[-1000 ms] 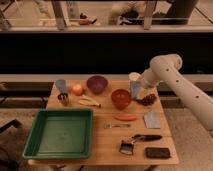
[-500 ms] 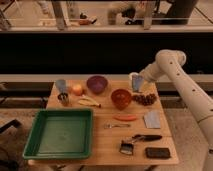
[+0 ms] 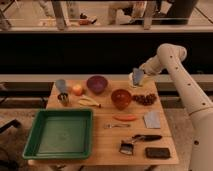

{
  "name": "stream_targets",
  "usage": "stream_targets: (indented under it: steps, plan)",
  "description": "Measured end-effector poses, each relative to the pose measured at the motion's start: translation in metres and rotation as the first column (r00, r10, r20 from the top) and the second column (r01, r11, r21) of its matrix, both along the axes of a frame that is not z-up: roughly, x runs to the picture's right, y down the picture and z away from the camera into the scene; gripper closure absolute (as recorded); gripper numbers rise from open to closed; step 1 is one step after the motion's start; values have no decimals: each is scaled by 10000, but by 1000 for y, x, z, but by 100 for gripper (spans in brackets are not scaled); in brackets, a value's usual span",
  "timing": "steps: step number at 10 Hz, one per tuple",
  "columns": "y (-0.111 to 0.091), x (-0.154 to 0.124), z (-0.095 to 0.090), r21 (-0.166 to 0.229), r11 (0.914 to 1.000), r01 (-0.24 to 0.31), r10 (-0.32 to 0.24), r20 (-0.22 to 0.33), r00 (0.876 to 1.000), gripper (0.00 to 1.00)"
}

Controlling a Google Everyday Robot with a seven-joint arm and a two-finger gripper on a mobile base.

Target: Place sponge in paper cup

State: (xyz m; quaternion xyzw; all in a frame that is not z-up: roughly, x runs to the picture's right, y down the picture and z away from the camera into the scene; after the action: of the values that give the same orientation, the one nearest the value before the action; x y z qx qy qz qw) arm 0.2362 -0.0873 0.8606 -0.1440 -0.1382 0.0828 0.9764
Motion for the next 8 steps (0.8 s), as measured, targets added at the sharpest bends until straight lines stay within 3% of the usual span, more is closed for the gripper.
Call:
stream_targets:
  steps: [3, 8]
  plan:
    - [0, -7, 12, 345, 9986, 393, -394, 1, 9992, 100]
    - [-16, -10, 24, 963, 9892, 1106, -1081, -300, 9937, 100]
